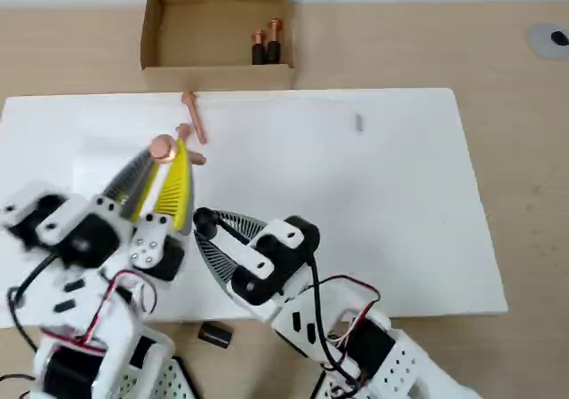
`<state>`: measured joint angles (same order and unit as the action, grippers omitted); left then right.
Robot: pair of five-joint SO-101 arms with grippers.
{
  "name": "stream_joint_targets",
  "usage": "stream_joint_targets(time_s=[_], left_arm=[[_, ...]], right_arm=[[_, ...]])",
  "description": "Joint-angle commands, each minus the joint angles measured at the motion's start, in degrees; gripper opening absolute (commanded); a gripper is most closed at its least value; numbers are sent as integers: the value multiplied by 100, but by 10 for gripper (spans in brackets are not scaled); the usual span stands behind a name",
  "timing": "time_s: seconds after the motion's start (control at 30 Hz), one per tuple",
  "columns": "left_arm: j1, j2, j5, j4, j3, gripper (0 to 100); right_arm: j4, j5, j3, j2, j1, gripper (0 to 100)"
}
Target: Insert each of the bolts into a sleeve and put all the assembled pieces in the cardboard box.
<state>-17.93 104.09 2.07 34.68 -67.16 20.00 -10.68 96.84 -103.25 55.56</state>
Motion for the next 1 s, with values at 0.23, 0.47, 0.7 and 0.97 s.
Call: stream_joint_targets(time_s=[0.23, 0.47, 0.7, 0.97], left_arm=[[-132, 48, -334, 668, 237, 5], [-167, 40, -70, 1512, 905, 5], [-176, 31, 0, 2145, 1503, 5], [-905, 22, -88, 2725, 1802, 5]], right_arm=[[-158, -53, 4, -347, 57, 10], [-158, -53, 4, -338, 57, 10], [-158, -35, 4, -338, 57, 10], [-158, -26, 4, -338, 57, 10]])
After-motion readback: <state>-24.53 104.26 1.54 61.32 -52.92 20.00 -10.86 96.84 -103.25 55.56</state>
